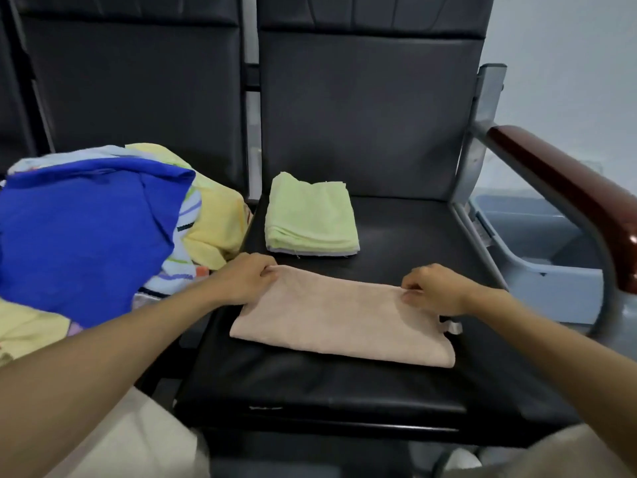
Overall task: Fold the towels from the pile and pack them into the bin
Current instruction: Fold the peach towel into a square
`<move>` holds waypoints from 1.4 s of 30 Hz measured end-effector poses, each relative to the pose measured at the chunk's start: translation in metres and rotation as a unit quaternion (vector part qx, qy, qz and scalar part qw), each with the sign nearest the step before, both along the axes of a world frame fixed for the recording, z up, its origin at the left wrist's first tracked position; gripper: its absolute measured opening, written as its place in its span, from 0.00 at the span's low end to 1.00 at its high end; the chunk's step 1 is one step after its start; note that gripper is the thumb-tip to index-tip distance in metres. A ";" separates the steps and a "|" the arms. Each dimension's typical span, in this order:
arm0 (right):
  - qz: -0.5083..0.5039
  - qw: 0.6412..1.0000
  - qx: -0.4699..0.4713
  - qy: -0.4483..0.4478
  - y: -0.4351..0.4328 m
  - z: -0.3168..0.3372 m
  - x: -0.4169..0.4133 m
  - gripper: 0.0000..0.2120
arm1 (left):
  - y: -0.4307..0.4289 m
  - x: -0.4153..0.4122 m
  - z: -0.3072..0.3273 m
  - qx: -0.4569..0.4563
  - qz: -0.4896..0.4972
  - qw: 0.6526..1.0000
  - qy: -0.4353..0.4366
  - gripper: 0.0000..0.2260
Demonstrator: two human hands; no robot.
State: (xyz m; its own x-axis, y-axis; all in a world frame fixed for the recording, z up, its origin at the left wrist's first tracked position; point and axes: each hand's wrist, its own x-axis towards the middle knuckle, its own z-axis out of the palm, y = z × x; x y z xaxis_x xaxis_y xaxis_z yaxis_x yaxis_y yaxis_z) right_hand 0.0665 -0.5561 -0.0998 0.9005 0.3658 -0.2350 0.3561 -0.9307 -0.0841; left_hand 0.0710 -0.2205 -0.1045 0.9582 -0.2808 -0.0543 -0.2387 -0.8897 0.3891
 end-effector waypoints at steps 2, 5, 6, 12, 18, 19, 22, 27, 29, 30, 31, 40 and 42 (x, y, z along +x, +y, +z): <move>0.001 0.999 -0.016 -0.034 -0.001 -0.012 0.004 0.10 | -0.002 0.004 -0.019 0.045 -0.008 0.999 -0.020 0.07; 0.008 0.998 -0.031 -0.051 0.000 -0.018 0.010 0.08 | -0.004 0.007 -0.030 0.103 -0.048 0.993 -0.016 0.04; 0.007 0.998 -0.029 -0.052 0.001 -0.019 0.011 0.07 | -0.005 0.009 -0.030 0.100 -0.049 0.994 -0.011 0.04; -0.024 0.998 0.021 -0.045 -0.002 -0.020 0.016 0.06 | 0.001 0.021 -0.022 0.049 0.004 0.998 -0.044 0.04; -0.039 0.997 0.022 -0.057 0.001 -0.023 0.015 0.04 | 0.002 0.022 -0.024 -0.005 0.044 0.996 -0.081 0.01; -0.045 0.997 0.025 -0.063 0.002 -0.023 0.016 0.04 | 0.003 0.021 -0.025 -0.010 0.050 0.995 -0.081 0.01; -0.061 0.996 0.034 -0.063 0.003 -0.023 0.018 0.04 | 0.002 0.021 -0.026 -0.010 0.067 0.995 -0.078 0.01; -0.076 0.996 0.033 -0.042 0.007 -0.021 0.015 0.04 | -0.002 0.020 -0.026 -0.013 0.080 0.994 -0.080 0.04; -0.083 0.995 0.027 -0.052 0.007 -0.016 0.011 0.07 | -0.001 0.019 -0.018 -0.017 0.084 0.994 -0.061 0.07; -0.089 0.994 0.016 -0.058 0.007 -0.014 0.008 0.10 | 0.002 0.019 -0.012 -0.019 0.097 0.994 -0.045 0.08; -0.100 0.993 0.004 -0.064 0.006 -0.010 0.006 0.13 | 0.005 0.018 -0.006 -0.013 0.115 0.993 -0.027 0.10; -0.260 0.963 -0.069 0.030 0.003 0.018 -0.018 0.19 | 0.007 -0.008 0.012 0.208 0.083 0.965 0.135 0.21; -0.277 0.957 -0.045 0.076 0.005 0.014 -0.015 0.21 | 0.004 -0.010 0.015 0.190 0.089 0.968 0.139 0.19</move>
State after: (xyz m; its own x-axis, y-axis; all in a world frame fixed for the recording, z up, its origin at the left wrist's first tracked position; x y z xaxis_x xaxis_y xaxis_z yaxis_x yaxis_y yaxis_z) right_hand 0.0515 -0.5514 -0.0855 0.9030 -0.1859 -0.3874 -0.2044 -0.9789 -0.0066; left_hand 0.0612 -0.2162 -0.0895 0.9233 -0.0225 -0.3835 -0.0020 -0.9985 0.0538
